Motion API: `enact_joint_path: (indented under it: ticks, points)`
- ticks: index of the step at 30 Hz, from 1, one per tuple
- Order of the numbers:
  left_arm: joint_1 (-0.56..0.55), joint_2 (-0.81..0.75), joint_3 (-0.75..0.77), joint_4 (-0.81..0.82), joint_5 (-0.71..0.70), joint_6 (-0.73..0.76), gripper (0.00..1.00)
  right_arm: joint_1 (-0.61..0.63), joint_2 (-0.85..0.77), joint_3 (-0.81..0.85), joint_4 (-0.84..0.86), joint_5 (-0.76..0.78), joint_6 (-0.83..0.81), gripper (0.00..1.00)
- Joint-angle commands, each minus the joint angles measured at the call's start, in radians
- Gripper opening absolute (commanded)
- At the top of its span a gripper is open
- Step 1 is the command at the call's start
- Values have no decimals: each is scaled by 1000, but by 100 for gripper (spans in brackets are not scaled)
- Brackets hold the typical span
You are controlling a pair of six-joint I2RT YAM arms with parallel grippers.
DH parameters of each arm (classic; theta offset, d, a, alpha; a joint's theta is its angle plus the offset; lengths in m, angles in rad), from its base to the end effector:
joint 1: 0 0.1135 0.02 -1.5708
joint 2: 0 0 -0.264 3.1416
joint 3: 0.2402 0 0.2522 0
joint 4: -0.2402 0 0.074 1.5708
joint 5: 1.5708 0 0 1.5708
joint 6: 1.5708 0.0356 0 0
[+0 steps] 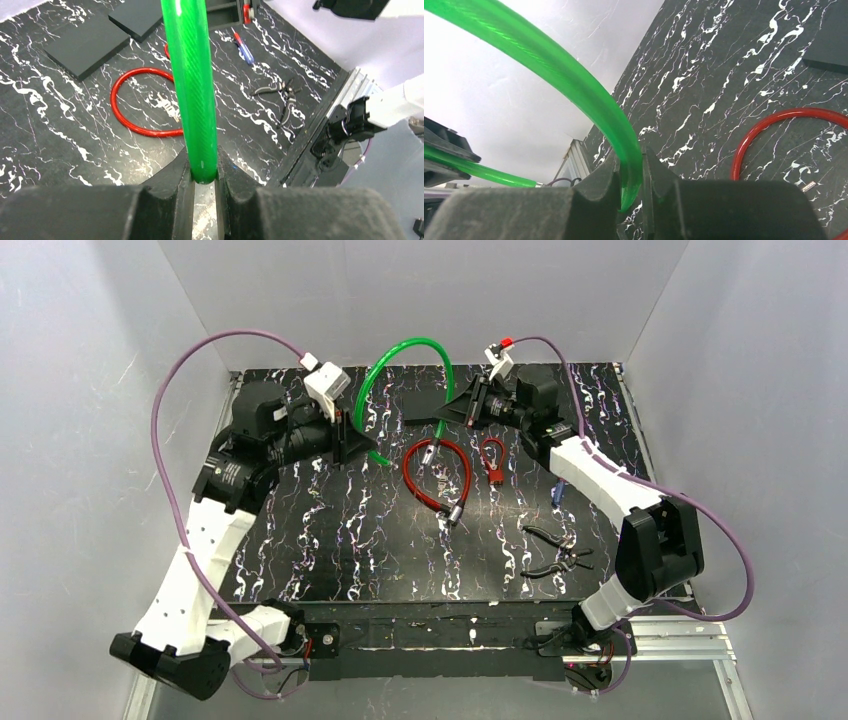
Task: Lock with the key
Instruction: Lock the lock.
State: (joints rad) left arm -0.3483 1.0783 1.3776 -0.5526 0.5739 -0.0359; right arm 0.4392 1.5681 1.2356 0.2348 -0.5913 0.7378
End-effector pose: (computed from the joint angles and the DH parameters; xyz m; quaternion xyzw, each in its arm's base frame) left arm 0.1928 -0.0906 0.4496 0.2891 0.7222 -0.3318 0.5336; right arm 0.3296 0.1768 0.3442 -0.0881 0.7299 0.5362 0.4147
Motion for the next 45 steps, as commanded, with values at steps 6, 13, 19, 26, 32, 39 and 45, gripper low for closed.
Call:
enact_joint_path:
  ticks: [6, 13, 19, 26, 32, 39, 45]
  points:
    - [-66, 98, 154, -4, -53, -27, 0, 34, -33, 30, -23, 130, -29, 1]
    - [-111, 155, 213, 0, -106, -33, 0, 62, -26, 50, -69, 160, -53, 1]
    - [-154, 196, 222, 29, -141, -12, 0, 66, -20, 33, -40, 142, 24, 1]
    - [-199, 231, 218, 46, -192, 27, 0, 66, -26, 27, -32, 130, 72, 1]
    - [-210, 253, 243, 50, -198, 31, 0, 66, -29, 19, -32, 128, 81, 1]
    - [-225, 269, 248, 56, -212, 68, 0, 66, -33, 10, -28, 124, 87, 1]
    - [-236, 278, 247, 56, -224, 80, 0, 66, -36, 4, -19, 117, 93, 1]
